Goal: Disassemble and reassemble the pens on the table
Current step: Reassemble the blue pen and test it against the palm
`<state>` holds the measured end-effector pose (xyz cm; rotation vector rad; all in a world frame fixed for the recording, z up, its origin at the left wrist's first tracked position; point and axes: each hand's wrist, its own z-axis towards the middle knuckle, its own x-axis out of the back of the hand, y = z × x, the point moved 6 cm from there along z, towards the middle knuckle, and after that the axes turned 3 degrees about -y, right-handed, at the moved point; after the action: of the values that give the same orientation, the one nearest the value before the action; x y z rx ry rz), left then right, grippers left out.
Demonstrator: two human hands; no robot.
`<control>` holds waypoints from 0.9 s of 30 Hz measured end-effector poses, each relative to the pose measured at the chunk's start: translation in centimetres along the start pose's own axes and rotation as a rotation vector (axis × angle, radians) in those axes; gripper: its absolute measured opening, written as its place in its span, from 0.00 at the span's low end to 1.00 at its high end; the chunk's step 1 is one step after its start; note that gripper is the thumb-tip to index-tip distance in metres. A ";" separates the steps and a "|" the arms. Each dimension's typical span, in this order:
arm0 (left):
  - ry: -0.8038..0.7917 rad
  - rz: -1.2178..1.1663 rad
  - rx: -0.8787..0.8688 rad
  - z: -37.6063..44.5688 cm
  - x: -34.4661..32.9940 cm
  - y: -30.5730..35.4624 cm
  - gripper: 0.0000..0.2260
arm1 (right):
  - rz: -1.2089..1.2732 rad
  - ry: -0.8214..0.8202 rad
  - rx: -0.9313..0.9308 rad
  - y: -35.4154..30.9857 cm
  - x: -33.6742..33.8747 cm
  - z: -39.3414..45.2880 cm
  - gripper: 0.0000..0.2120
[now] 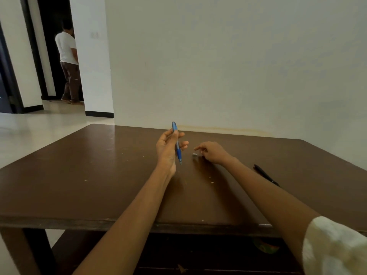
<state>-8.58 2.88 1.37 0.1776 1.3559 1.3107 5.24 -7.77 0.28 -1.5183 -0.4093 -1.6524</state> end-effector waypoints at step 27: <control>-0.126 0.103 0.001 -0.1 -1.0 -0.5 0.08 | 0.752 0.217 -0.106 2.7 2.3 -3.0 0.06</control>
<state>-8.10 1.85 1.60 0.3295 1.2543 1.3611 5.50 -12.35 0.96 -1.3147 0.3436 -1.2162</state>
